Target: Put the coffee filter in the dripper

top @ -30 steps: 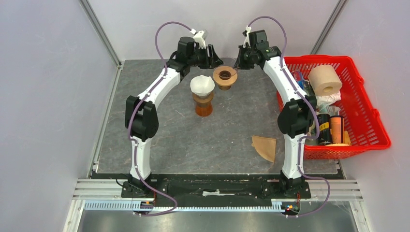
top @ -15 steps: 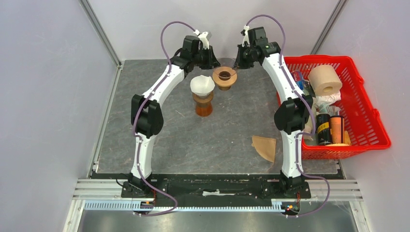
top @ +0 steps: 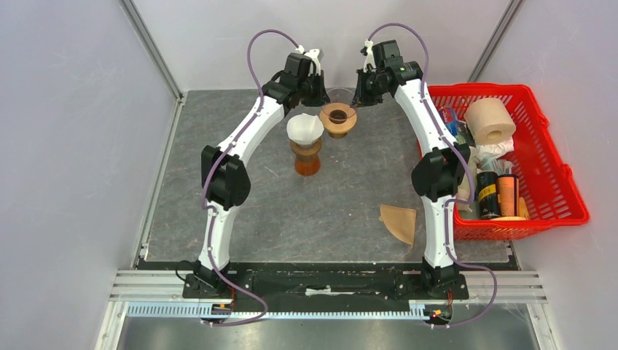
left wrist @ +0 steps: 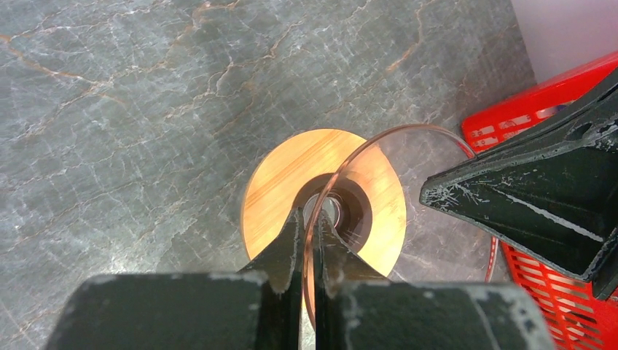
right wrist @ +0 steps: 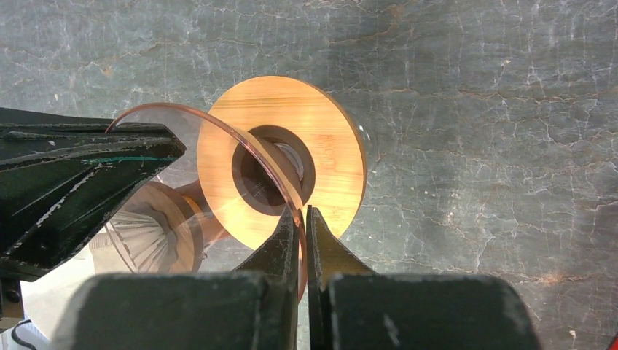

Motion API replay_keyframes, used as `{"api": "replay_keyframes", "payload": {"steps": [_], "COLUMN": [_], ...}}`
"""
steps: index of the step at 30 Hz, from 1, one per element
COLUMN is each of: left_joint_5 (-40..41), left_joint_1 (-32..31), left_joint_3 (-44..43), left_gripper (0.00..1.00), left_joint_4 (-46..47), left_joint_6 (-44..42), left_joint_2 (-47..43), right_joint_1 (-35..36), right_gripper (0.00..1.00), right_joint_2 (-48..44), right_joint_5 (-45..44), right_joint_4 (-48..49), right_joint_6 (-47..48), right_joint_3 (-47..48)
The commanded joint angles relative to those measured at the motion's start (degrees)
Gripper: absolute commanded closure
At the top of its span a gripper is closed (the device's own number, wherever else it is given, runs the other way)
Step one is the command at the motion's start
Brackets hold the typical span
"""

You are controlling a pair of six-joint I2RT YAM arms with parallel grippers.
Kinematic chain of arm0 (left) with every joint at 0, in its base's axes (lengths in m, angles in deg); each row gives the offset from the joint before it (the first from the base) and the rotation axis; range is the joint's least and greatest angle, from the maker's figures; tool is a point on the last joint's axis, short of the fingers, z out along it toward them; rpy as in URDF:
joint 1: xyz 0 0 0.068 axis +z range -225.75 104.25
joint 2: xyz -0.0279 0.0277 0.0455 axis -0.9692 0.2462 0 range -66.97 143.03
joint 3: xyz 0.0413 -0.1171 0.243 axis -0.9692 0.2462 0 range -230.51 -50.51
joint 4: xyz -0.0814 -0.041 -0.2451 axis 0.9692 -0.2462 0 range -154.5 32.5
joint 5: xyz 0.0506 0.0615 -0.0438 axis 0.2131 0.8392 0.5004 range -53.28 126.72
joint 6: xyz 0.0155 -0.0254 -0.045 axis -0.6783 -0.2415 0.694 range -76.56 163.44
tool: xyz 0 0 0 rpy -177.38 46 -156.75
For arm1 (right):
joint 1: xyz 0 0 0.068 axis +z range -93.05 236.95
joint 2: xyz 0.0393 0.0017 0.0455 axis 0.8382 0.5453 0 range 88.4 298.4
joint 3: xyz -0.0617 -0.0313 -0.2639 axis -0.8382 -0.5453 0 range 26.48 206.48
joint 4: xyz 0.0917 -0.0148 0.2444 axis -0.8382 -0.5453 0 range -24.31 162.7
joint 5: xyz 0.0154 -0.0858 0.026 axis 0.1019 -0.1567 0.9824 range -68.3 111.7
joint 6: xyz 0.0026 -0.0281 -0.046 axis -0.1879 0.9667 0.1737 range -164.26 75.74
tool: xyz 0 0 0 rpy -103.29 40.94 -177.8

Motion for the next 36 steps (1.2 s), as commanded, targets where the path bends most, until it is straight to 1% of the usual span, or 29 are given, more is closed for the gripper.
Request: {"api": "replay_keyframes", "payload": {"steps": [1, 4, 8, 12, 16, 22, 26, 28, 32, 36], "left_joint_5": [1.8, 2.0, 4.3, 3.5, 4.2, 5.3, 5.1, 5.4, 7.2, 7.1], "left_joint_1": [-1.0, -1.1, -1.6, -1.5, -1.6, -1.4, -1.4, -1.4, -1.4, -1.4], "left_joint_3": [-4.3, -6.3, -6.0, -5.0, -4.1, -1.9, -1.2, -0.7, -0.7, -2.2], "left_gripper": [0.98, 0.98, 0.98, 0.98, 0.98, 0.98, 0.98, 0.98, 0.98, 0.98], "left_joint_4": [-7.2, -9.9, -11.7, -12.7, -13.3, -14.6, -16.7, -17.6, -18.5, -18.9], "left_joint_6": [-6.1, -6.8, -8.6, -9.2, -9.3, -9.4, -10.2, -10.9, -11.4, -11.3], "left_joint_2": [2.2, 3.9, 4.7, 5.9, 6.6, 7.8, 8.6, 9.0, 9.9, 11.0], "right_joint_1": [-0.3, -0.2, -0.2, -0.2, 0.1, 1.2, 2.3, 3.0, 3.7, 4.0], "right_gripper": [1.0, 1.0, 1.0, 1.0, 1.0, 1.0, 1.0, 1.0, 1.0, 1.0], "right_joint_2": [3.8, 4.7, 6.2, 7.2, 8.3, 10.7, 12.2, 11.9, 11.6, 12.3], "right_joint_5": [-0.5, -2.3, -4.2, -4.8, -6.8, -9.8, -15.5, -16.9, -14.6, -14.4], "right_joint_4": [-7.9, -8.9, -10.5, -10.8, -11.7, -12.9, -15.1, -15.2, -14.7, -14.3], "right_joint_6": [3.2, 3.9, 4.9, 5.3, 5.7, 6.4, 6.8, 7.5, 7.5, 6.6], "right_joint_3": [1.0, 1.5, 1.9, 1.9, 2.8, 1.5, 2.0, 2.0, 3.4, 4.5]}}
